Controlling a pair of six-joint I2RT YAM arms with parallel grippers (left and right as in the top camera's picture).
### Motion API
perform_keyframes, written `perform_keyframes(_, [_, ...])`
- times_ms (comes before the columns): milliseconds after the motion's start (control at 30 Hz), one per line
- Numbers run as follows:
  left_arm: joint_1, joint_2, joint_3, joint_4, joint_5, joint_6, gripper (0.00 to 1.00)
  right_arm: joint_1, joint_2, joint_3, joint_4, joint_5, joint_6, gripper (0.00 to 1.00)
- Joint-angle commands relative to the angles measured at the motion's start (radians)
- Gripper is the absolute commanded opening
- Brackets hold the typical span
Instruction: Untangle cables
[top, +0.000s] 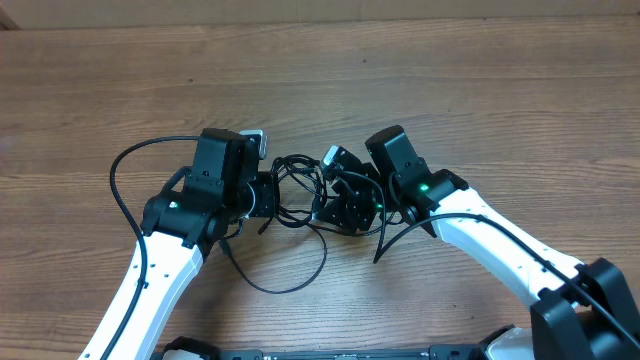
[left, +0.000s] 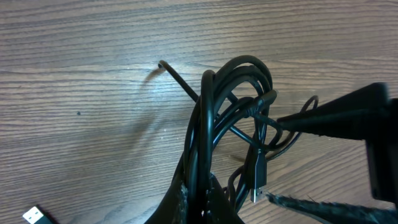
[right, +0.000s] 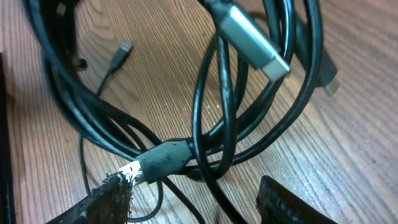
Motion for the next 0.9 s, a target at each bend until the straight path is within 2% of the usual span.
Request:
perform_keyframes(0, [0.0, 0.0, 0.005, 0.008, 0.033, 0.014, 0.04, 0.003, 0.038, -0.008, 0.006, 0.002, -0.001, 0.59])
perform_keyframes(67, [0.0, 0.0, 0.005, 0.008, 0.045, 0.015, 0.04, 0.003, 0.058, -0.008, 0.005, 0.003, -0.001, 0.48])
perform_keyframes(233, [0.0, 0.0, 0.005, 0.011, 0.045, 0.015, 0.04, 0.001, 0.074, -0.008, 0.003, 0.003, 0.0, 0.05])
perform_keyframes(467, [0.0, 0.0, 0.005, 0.019, -0.021, 0.014, 0.05, 0.001, 0.051, 0.05, -0.053, -0.009, 0.21, 0.04])
perform_keyframes(633, [0.0, 0.012, 0.005, 0.018, -0.139, -0.093, 0.04, 0.001, -0.026, 0.133, -0.182, -0.132, 0.21, 0.04])
perform_keyframes(733, [0.0, 0.031, 0.005, 0.018, -0.22, -0.172, 0.04, 0.001, -0.097, 0.155, -0.232, -0.134, 0.21, 0.04])
perform_keyframes(867, [0.0, 0.078, 0.005, 0.019, -0.245, -0.237, 0.04, -0.008, -0.212, 0.155, -0.255, -0.132, 0.21, 0.04])
